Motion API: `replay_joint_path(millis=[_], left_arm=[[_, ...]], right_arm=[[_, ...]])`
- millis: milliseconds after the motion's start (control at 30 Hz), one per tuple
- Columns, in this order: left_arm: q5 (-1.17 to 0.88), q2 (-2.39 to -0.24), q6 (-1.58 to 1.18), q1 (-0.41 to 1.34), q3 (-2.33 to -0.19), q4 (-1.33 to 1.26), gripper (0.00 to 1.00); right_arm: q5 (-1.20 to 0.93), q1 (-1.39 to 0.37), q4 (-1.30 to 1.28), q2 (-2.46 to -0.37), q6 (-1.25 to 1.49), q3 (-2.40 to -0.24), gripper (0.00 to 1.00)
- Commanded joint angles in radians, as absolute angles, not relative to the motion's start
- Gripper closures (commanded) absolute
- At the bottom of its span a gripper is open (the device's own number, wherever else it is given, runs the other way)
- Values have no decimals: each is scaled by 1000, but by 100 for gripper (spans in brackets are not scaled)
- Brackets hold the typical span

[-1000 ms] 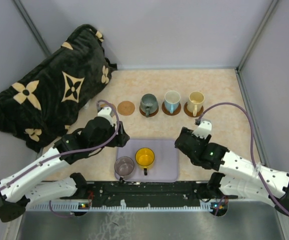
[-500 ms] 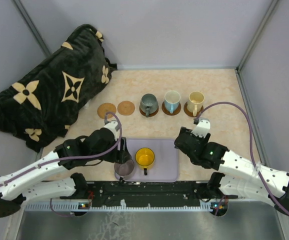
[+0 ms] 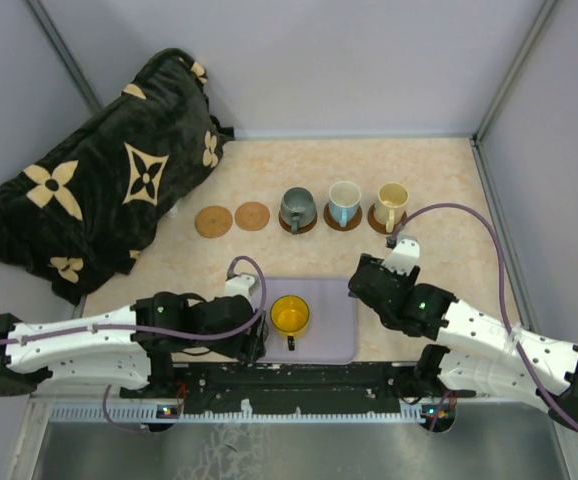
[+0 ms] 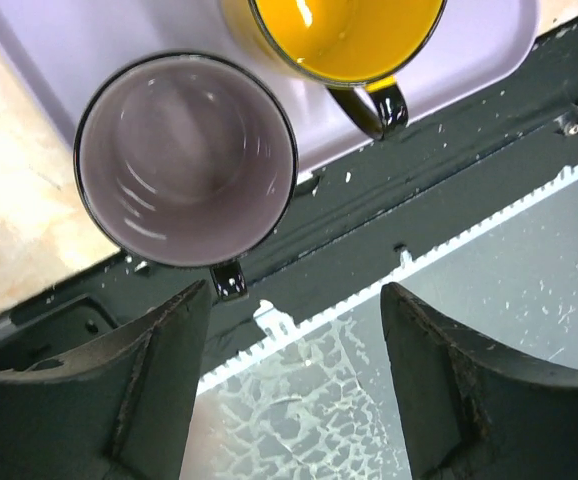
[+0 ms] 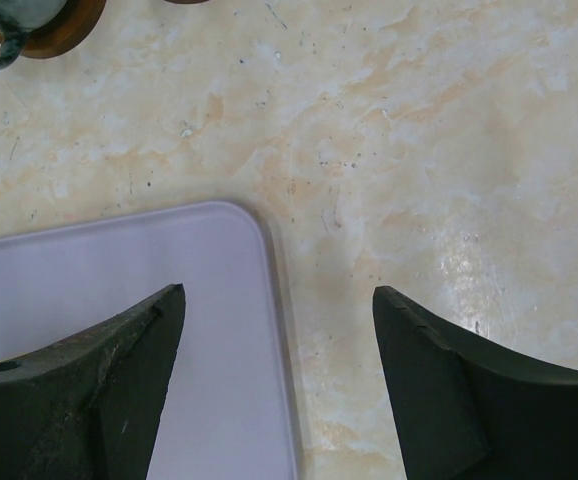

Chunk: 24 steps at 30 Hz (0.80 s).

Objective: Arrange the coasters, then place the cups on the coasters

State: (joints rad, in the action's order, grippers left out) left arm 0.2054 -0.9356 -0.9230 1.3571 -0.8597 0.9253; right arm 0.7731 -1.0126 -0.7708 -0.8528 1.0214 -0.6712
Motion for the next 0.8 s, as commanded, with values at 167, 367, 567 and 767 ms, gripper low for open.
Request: replay_joint_path(millis=[167, 367, 567, 767], left_arm=[[384, -990, -1209, 1518, -876, 1083, 26], [403, -953, -1299, 1554, -794, 1082, 31], [428, -889, -1334, 1555, -707, 1028, 43], [447, -913, -1302, 1555, -680, 967, 46]], right_arm=[[776, -1019, -743, -824, 1031, -671, 24], [782, -1019, -754, -792, 1042, -656, 24], [778, -1019, -742, -804, 1046, -656, 24], [761, -1019, -728, -823, 1050, -660, 24]])
